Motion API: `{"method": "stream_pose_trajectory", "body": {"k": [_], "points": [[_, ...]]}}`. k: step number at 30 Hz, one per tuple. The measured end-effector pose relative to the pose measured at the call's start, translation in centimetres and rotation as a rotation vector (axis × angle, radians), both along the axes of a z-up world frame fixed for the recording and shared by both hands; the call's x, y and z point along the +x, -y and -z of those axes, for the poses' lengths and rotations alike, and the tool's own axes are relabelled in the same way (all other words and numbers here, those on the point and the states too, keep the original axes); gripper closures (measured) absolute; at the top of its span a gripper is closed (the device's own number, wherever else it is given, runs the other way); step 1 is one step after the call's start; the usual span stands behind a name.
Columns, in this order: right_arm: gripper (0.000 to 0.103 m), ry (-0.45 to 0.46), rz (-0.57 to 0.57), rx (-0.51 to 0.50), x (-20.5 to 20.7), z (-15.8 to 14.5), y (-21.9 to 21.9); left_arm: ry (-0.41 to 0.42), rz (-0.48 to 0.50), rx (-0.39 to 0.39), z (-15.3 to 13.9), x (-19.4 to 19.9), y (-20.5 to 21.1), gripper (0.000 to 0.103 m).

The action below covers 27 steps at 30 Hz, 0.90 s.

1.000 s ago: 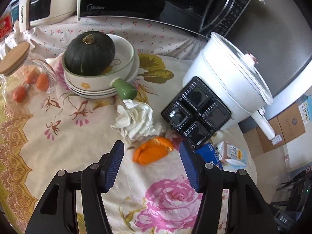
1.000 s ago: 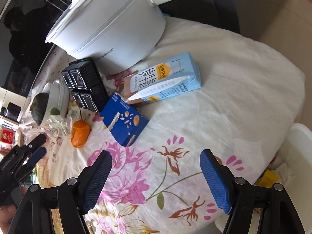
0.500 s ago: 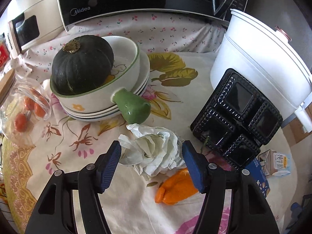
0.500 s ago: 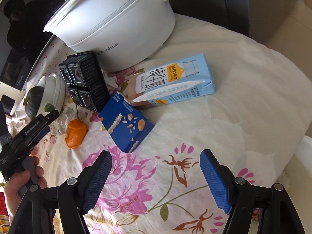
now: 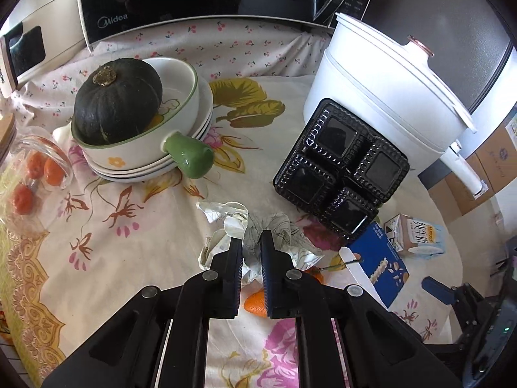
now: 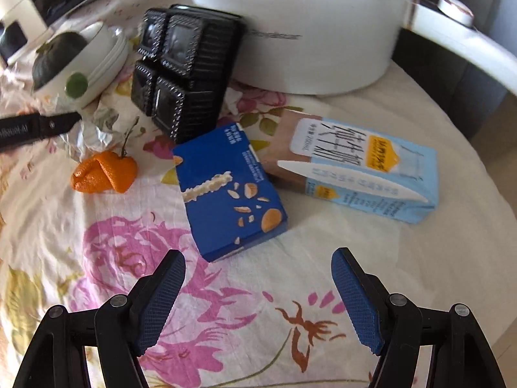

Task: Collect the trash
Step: 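Grasp the crumpled foil wrapper with the left tool while the right tool grasps the blue almond box, then carry the foil wrapper and blue box over the bin and open both tools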

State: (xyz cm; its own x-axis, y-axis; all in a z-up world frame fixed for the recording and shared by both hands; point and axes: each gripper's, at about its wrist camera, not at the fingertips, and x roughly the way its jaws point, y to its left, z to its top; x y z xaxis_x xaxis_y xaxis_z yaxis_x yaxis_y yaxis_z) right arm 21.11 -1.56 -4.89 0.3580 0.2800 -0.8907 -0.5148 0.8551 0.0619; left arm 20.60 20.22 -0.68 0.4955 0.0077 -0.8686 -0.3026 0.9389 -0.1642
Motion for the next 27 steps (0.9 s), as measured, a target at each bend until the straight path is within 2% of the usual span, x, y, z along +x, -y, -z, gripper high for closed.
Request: {"method": "stream_pose_trajectory", "body": {"k": [2,5,7,8,11,18,22,27], "points": [[0.024,0.043,-0.054,-0.051,0.0,0.8,-1.2,0.006,0.002,-0.010,-0.8,-0.9,0.0,0.092],[0.024,0.074,-0.052,-0.089,0.5,1.8,-1.7,0.021,-0.004,-0.019,-2.0,-2.4,-0.3,0.092],[0.026,0.051,-0.041,-0.057,1.1,2.4,-1.5,0.033,-0.017,-0.029,-2.7,-3.3,-0.7,0.092],[0.041,0.025,-0.042,-0.028,1.3,2.6,-1.4,0.040,-0.024,-0.028,-3.0,-3.7,-0.9,0.092],[0.040,0.008,-0.035,0.010,1.3,2.4,-1.6,0.057,-0.040,-0.029,-3.7,-4.9,-1.5,0.092],[0.041,-0.040,0.016,0.086,0.1,-1.1,-0.6,0.085,-0.060,-0.098,-4.8,-6.4,-1.4,0.092],[0.040,-0.055,0.055,0.171,-0.9,-3.4,1.5,0.107,-0.012,-0.123,-5.9,-6.6,0.9,0.092],[0.040,-0.093,0.176,0.278,-1.9,-5.2,6.2,0.134,0.093,-0.168,-6.9,-6.9,5.6,0.092]]}}
